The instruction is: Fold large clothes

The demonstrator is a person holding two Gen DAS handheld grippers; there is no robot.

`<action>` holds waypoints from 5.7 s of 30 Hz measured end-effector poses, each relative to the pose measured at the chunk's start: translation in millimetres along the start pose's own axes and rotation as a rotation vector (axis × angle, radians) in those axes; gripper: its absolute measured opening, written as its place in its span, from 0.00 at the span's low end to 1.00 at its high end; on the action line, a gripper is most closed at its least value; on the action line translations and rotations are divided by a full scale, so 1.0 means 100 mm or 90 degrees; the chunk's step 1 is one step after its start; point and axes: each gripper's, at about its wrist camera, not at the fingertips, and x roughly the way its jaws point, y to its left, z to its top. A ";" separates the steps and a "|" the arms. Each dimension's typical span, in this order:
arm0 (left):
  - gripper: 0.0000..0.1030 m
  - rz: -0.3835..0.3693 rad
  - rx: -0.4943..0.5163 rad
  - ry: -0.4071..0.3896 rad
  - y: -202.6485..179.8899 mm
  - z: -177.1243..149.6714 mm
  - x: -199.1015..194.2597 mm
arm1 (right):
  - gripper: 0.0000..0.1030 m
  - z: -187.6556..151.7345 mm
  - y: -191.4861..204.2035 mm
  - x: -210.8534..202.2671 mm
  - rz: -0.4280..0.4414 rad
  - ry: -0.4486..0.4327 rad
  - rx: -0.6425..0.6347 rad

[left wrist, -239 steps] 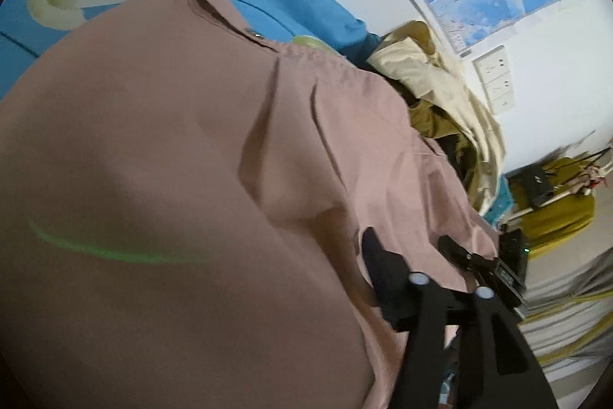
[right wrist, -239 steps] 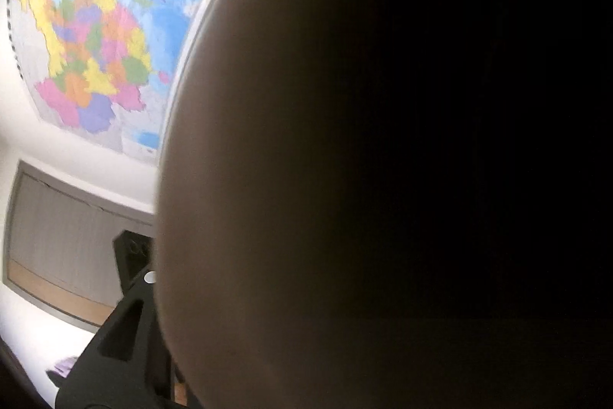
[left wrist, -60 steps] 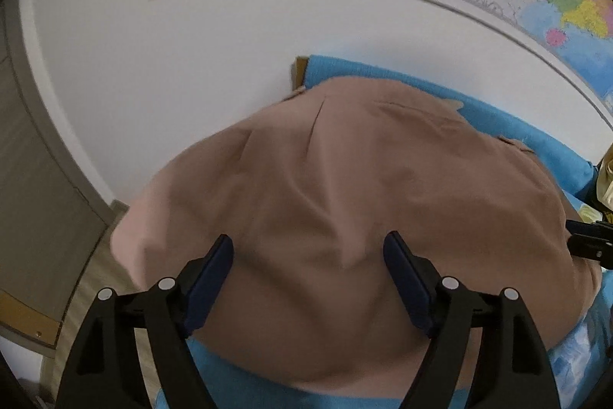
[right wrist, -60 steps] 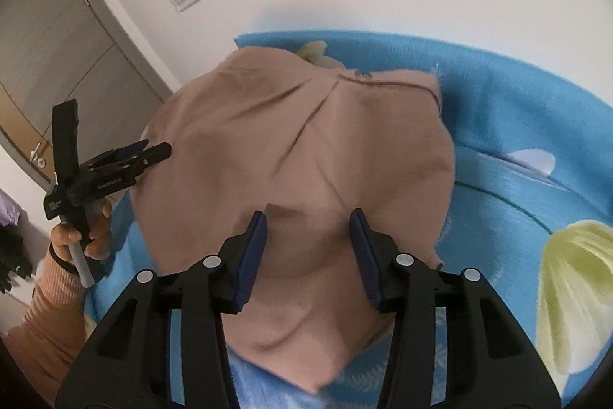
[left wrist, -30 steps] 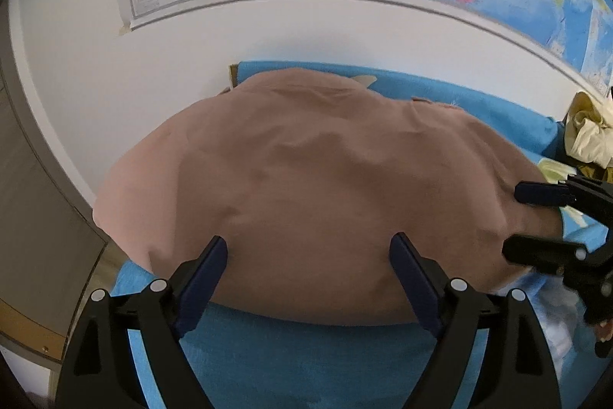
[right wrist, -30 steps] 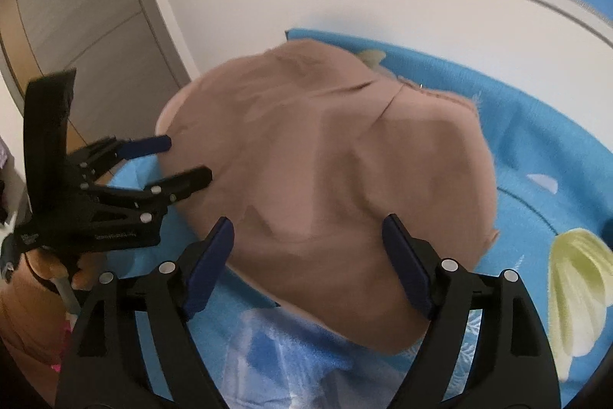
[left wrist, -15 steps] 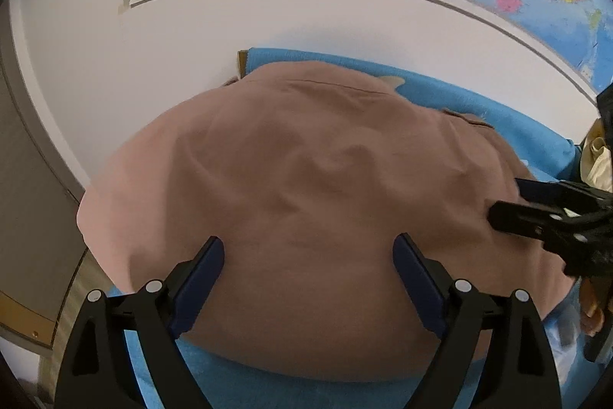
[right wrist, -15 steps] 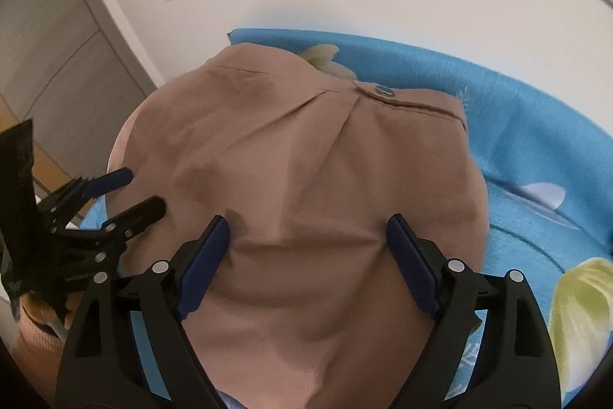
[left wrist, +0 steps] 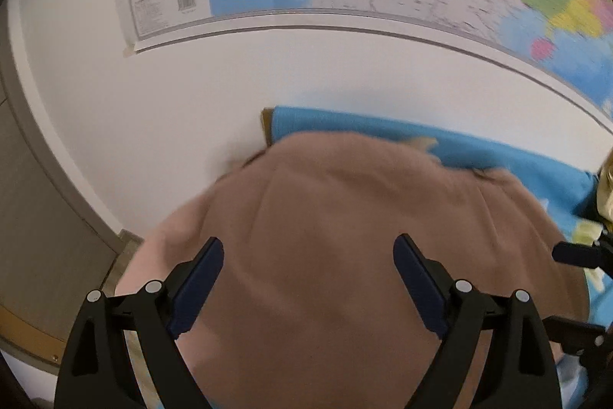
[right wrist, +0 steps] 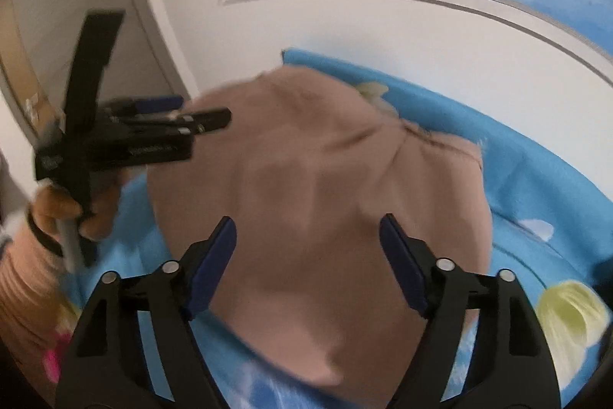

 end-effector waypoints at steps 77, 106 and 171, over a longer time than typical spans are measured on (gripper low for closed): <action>0.93 0.032 -0.063 -0.113 -0.89 -1.48 -1.68 | 0.94 -1.20 0.44 -1.02 -0.055 -0.095 -0.024; 0.93 0.054 -0.061 -0.115 -0.98 -1.53 -1.76 | 0.94 -1.28 0.38 -1.08 -0.048 -0.097 -0.004; 0.93 0.063 -0.060 -0.076 -0.99 -1.55 -1.56 | 0.94 -1.27 0.26 -1.00 -0.041 -0.080 0.025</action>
